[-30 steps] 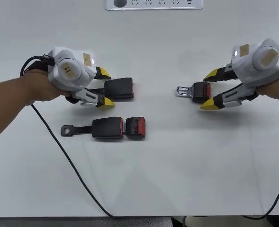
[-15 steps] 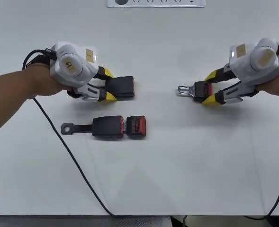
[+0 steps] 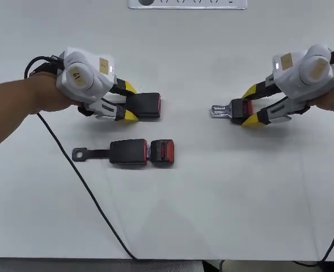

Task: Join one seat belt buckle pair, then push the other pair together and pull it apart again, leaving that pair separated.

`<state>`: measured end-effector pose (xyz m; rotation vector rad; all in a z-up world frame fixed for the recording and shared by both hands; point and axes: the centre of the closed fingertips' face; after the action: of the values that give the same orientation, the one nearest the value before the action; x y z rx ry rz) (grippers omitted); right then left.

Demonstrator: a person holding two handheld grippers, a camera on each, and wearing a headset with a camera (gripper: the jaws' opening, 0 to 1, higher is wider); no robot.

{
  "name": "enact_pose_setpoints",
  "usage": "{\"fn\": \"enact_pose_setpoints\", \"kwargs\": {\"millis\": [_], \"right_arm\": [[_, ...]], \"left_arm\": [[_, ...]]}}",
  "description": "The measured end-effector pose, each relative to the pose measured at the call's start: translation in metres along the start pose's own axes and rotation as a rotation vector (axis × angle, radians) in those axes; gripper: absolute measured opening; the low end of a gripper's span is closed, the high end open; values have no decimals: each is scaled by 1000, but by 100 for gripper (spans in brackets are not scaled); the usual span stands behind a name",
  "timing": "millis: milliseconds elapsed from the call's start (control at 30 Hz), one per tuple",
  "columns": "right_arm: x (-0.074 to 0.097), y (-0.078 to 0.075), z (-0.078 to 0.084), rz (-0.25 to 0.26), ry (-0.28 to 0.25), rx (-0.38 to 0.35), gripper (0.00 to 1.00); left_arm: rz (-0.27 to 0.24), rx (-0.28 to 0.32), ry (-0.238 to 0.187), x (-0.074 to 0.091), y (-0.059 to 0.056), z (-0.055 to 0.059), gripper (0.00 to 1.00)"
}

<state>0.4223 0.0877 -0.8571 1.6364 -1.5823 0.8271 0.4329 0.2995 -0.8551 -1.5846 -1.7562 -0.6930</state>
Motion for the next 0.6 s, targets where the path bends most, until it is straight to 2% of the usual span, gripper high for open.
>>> {"fn": "enact_pose_setpoints", "kwargs": {"millis": [600], "right_arm": [[-18,-2,-29,-1,-51,1,33]], "left_arm": [[-6,6,9,-2,0,0,33]]}}
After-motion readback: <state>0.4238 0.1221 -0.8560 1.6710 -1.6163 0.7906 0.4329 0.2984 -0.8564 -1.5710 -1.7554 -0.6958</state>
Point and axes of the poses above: the centre of the closed fingertips' face, and the gripper's own axes: x roughly backward along the fingers, y roughly to its left, z roughly out of its underside, and after that the axes turned 3 degrees about x, right-handed
